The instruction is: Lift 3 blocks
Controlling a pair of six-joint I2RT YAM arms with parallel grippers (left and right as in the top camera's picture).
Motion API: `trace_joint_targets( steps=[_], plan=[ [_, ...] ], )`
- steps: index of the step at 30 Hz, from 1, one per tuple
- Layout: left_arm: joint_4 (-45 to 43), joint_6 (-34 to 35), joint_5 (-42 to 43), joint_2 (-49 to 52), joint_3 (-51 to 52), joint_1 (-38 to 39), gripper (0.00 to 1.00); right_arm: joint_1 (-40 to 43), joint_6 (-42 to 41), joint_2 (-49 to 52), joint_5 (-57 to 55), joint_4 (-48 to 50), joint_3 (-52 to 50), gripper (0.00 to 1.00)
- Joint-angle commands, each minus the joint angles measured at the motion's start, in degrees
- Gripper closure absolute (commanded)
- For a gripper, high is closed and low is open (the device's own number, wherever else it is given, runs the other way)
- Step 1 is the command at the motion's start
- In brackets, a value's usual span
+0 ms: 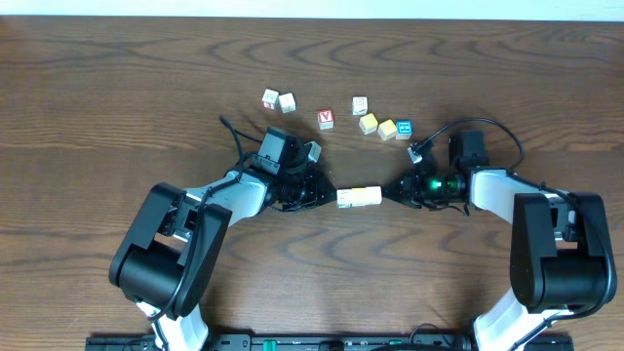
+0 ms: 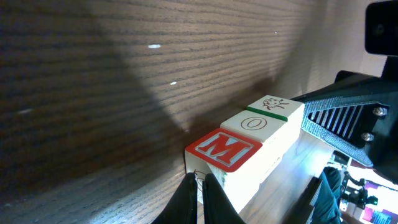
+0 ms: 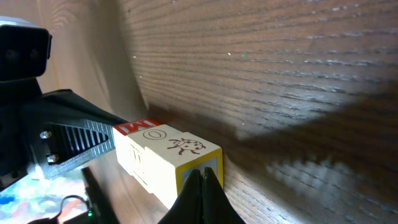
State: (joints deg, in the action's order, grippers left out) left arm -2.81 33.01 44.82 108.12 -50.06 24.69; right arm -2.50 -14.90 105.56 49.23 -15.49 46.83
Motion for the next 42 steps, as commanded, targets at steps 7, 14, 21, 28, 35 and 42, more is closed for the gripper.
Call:
trace_joint_targets(
  steps=[7,14,21,28,35,42],
  plan=[
    [-1.2,0.3,4.2,-0.1,0.2,0.9,0.93,-3.2,-0.3,-0.8,5.1,-0.1,-0.4,0.99],
    [-1.2,0.3,4.3,-0.1,0.2,1.0,0.93,-3.2,-0.6,-0.8,5.1,-0.1,-0.4,0.99],
    [-1.2,0.3,4.7,-0.1,0.2,0.9,0.93,-3.2,-2.3,-0.8,5.9,0.7,-0.4,0.99],
    [-2.1,0.5,5.7,-0.1,0.2,0.9,0.93,-3.2,-3.4,-0.8,6.8,1.0,-0.4,0.99],
    [-2.3,1.6,5.8,-0.1,0.2,1.0,0.93,-3.2,-3.5,-0.8,8.1,1.0,-0.4,0.99],
    [-2.3,2.2,5.8,-0.3,0.2,0.9,0.93,-3.2,-3.9,-0.8,9.1,1.2,-0.4,0.99]
  ],
)
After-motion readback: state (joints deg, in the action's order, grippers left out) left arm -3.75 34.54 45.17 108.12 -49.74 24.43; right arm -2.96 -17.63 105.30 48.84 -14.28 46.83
